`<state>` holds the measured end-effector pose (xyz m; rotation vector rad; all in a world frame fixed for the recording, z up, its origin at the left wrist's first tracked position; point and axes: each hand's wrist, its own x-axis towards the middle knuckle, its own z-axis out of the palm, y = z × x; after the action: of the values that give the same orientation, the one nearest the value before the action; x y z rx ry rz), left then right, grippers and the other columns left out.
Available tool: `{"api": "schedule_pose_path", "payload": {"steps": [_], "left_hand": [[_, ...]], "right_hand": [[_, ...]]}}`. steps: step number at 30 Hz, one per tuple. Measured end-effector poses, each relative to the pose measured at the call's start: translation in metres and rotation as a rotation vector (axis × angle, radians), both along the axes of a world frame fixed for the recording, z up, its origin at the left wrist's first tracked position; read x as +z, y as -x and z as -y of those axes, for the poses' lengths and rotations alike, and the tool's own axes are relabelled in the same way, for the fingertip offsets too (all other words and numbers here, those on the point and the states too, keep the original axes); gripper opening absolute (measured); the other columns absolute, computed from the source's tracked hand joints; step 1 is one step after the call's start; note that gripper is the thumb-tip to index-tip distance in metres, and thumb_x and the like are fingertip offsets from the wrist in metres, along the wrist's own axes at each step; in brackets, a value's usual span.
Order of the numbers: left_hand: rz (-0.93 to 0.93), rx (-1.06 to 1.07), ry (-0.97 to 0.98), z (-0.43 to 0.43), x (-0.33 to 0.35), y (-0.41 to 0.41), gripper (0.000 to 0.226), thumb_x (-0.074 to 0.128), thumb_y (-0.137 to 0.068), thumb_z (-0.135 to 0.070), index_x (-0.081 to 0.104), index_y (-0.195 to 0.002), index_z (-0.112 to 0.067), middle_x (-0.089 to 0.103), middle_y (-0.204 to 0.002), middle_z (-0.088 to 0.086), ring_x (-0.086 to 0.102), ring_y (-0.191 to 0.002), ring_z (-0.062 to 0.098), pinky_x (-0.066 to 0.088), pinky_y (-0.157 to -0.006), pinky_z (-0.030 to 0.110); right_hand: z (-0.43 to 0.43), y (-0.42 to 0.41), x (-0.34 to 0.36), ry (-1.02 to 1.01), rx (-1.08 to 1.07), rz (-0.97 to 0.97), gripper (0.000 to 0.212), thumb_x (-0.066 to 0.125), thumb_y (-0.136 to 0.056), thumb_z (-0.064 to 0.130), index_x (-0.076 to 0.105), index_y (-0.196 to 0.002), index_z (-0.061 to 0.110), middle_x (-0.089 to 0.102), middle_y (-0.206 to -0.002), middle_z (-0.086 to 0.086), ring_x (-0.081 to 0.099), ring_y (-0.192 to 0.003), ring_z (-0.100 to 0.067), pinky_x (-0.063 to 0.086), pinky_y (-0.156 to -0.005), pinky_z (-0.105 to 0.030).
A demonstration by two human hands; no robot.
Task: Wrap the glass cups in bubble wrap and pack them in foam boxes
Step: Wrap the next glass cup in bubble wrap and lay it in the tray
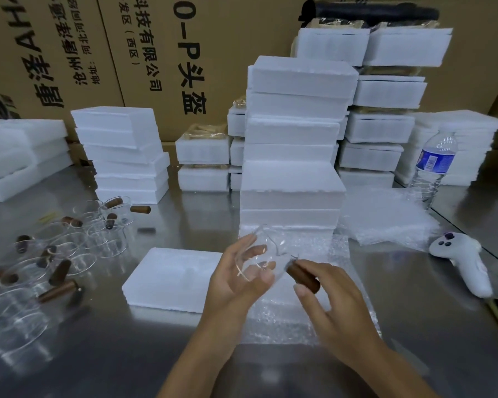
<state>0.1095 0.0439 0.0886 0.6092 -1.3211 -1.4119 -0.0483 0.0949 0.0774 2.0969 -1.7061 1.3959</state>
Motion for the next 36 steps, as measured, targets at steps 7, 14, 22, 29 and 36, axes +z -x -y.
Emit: {"api": "schedule_pose_path", "payload": {"steps": [7, 14, 22, 29, 36], "left_hand": [[0.126, 0.021, 0.069, -0.005, -0.009, 0.012, 0.084, 0.083, -0.062, -0.035, 0.035, -0.128, -0.053, 0.056, -0.12, -0.031, 0.058, -0.111, -0.003, 0.049, -0.083, 0.013], [0.893, 0.173, 0.657, -0.015, -0.021, 0.019, 0.061, 0.053, -0.088, -0.055, 0.026, -0.142, -0.047, 0.044, -0.124, -0.037, 0.046, -0.108, -0.011, 0.042, -0.087, 0.006], [1.024, 0.371, 0.953, -0.012, -0.023, 0.015, 0.033, 0.047, -0.087, -0.048, 0.073, -0.08, -0.029, 0.061, -0.072, -0.014, 0.056, -0.066, 0.004, 0.04, -0.058, 0.012], [1.056, 0.278, 0.771, -0.016, -0.019, 0.015, 0.036, 0.045, -0.087, -0.053, 0.073, -0.091, -0.03, 0.052, -0.074, -0.015, 0.047, -0.073, 0.004, 0.033, -0.066, 0.013], [1.007, 0.205, 0.802, -0.012, -0.018, 0.014, 0.031, 0.056, -0.088, -0.048, 0.072, -0.085, -0.022, 0.045, -0.072, -0.015, 0.038, -0.072, 0.004, 0.024, -0.062, 0.007]], "right_hand": [[0.005, 0.012, 0.0, -0.037, -0.062, 0.017, 0.021, 0.051, -0.09, 0.027, 0.068, -0.1, 0.02, 0.058, -0.087, 0.014, 0.054, -0.079, -0.007, 0.048, -0.071, -0.029], [0.007, 0.036, 0.008, 0.08, -0.274, 0.222, 0.022, 0.065, -0.085, 0.006, 0.069, -0.106, 0.008, 0.048, -0.078, 0.007, 0.052, -0.077, -0.02, 0.04, -0.071, -0.019], [0.011, 0.044, 0.008, 0.072, -0.315, 0.483, 0.021, 0.06, -0.089, 0.008, 0.067, -0.108, 0.003, 0.051, -0.084, 0.002, 0.049, -0.08, 0.011, 0.033, -0.069, 0.0], [0.011, 0.042, 0.008, 0.067, -0.298, 0.488, 0.019, 0.058, -0.09, 0.009, 0.067, -0.107, 0.008, 0.05, -0.086, 0.009, 0.05, -0.081, 0.013, 0.033, -0.069, 0.001], [0.011, 0.042, 0.007, 0.053, -0.293, 0.494, 0.019, 0.058, -0.09, 0.009, 0.067, -0.106, 0.007, 0.05, -0.085, 0.005, 0.051, -0.081, 0.006, 0.034, -0.071, -0.001]]}}
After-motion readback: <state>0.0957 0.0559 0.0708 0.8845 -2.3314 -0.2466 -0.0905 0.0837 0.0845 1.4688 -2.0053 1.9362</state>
